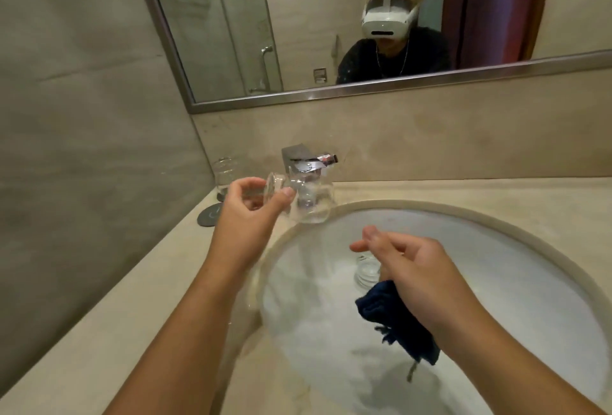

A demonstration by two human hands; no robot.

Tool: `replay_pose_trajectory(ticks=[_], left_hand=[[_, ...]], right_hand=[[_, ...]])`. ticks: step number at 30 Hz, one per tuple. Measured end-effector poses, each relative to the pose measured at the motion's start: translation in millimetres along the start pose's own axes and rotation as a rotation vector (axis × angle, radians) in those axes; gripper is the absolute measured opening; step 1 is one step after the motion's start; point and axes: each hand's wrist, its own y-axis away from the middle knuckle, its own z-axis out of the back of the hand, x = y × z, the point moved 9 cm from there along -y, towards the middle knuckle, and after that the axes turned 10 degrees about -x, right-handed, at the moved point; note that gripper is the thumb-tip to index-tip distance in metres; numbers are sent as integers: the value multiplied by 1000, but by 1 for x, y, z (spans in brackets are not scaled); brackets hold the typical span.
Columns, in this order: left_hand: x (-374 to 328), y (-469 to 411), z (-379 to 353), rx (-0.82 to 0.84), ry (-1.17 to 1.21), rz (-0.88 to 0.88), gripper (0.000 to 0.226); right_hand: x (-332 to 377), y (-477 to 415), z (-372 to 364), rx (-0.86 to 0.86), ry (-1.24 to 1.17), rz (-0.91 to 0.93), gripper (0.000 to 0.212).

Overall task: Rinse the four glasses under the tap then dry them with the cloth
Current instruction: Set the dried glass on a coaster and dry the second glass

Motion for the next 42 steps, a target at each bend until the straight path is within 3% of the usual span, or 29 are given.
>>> replay_pose_trajectory(ticks=[6, 11, 21, 36, 42], left_hand=[[4, -42, 53, -145, -114, 11, 38], [0, -79, 69, -219, -291, -71, 55], [20, -143, 11, -174, -541, -205, 43], [50, -188, -36, -81, -673, -159, 42], [55, -191, -36, -83, -677, -141, 53]], right_hand=[[-14, -6, -16, 80, 66, -9, 35], [-24, -9, -23, 105, 45, -49, 31], [-34, -17, -16, 78, -26, -129, 28], [-42, -28, -3, -5, -36, -195, 26], [-44, -30, -1, -26, 7, -186, 24]])
